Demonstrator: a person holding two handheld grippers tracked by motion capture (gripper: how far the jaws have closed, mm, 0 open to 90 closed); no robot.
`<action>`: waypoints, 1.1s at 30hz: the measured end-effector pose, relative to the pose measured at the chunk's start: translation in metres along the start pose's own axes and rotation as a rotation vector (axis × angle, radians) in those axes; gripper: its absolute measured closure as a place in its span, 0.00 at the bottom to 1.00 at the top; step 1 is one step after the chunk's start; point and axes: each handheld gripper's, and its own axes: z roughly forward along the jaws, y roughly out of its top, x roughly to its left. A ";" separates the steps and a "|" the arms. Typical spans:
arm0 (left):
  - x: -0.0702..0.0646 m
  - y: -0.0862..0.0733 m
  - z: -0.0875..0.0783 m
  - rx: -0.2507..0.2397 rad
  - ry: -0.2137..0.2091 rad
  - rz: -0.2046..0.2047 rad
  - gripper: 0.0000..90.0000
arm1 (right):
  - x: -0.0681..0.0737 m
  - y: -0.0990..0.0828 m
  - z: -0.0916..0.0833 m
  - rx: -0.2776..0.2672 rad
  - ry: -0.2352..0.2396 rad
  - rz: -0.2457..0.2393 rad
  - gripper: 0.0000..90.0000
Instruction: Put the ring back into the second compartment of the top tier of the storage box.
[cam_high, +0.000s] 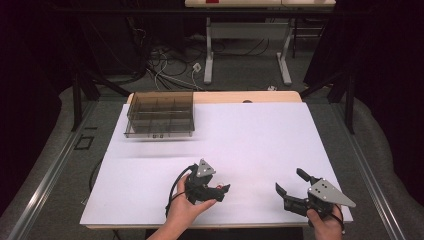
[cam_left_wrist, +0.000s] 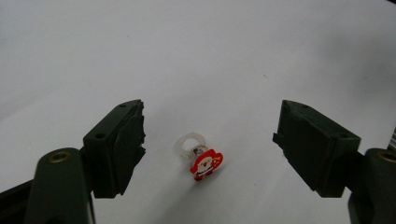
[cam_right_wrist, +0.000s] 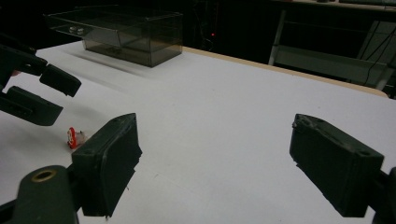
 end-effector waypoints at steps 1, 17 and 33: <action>0.000 -0.001 0.001 0.005 -0.003 -0.003 0.28 | 0.000 0.000 0.000 0.003 0.003 -0.003 0.17; -0.005 -0.011 0.018 0.074 0.041 0.021 0.37 | -0.001 -0.001 0.001 0.008 0.014 0.003 0.17; -0.006 -0.015 0.025 0.139 0.054 -0.017 0.50 | -0.001 -0.001 0.001 0.011 0.020 0.005 0.17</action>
